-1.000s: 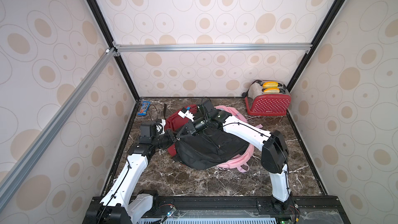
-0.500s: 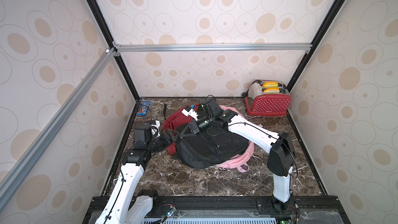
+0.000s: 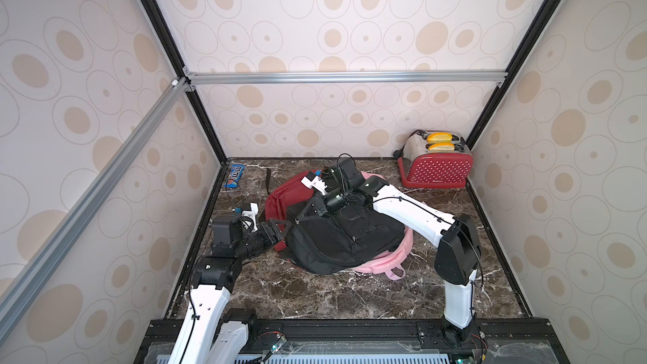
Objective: Zip up the backpack
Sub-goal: Zip the zipper on the backpack.
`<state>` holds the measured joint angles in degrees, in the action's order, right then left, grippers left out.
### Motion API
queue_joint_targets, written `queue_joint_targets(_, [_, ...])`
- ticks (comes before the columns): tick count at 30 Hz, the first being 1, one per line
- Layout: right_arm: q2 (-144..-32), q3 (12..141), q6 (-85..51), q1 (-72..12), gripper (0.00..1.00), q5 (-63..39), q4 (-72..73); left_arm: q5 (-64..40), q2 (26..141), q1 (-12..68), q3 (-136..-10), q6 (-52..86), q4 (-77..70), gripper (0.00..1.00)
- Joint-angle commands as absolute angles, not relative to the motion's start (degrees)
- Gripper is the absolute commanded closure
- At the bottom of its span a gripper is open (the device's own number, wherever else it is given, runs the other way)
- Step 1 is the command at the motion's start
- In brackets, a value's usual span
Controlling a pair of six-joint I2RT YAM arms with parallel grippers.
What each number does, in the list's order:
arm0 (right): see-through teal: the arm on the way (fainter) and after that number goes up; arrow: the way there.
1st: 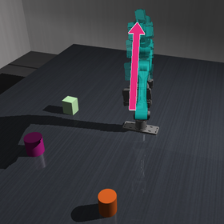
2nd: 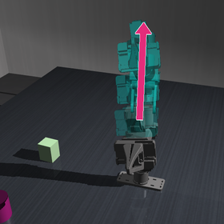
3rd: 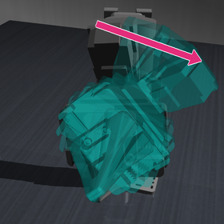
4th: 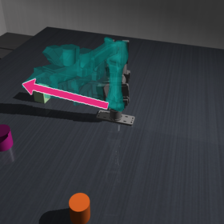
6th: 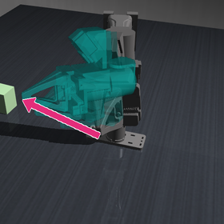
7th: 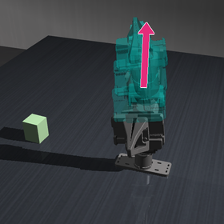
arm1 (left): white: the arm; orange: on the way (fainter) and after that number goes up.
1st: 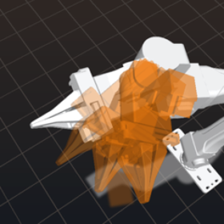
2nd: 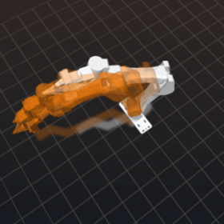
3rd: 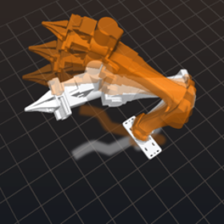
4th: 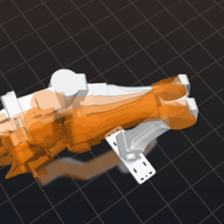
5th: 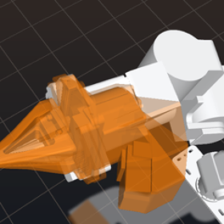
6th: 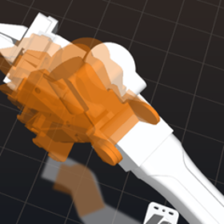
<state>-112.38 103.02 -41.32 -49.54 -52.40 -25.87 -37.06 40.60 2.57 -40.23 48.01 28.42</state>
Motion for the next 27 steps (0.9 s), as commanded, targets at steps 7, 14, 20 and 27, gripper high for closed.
queue_joint_targets(7, [-112.8,106.1,-40.6,-49.2,1.0,-52.4,-27.0,-37.9,41.8,6.3,-36.6,50.7,22.4,0.29])
queue_joint_targets(14, [-113.2,106.0,-39.7,-49.4,1.0,-53.0,-27.7,-36.9,43.0,9.8,-34.8,53.9,14.6,0.28])
queue_joint_targets(20, [-114.2,106.8,-38.4,-49.8,1.0,-53.0,-29.6,-36.8,43.4,10.1,-34.5,53.5,14.4,0.28])
queue_joint_targets(27, [-115.5,108.4,-36.9,-50.9,1.0,-52.8,-31.7,-35.6,44.1,11.2,-29.8,55.4,9.6,0.28])
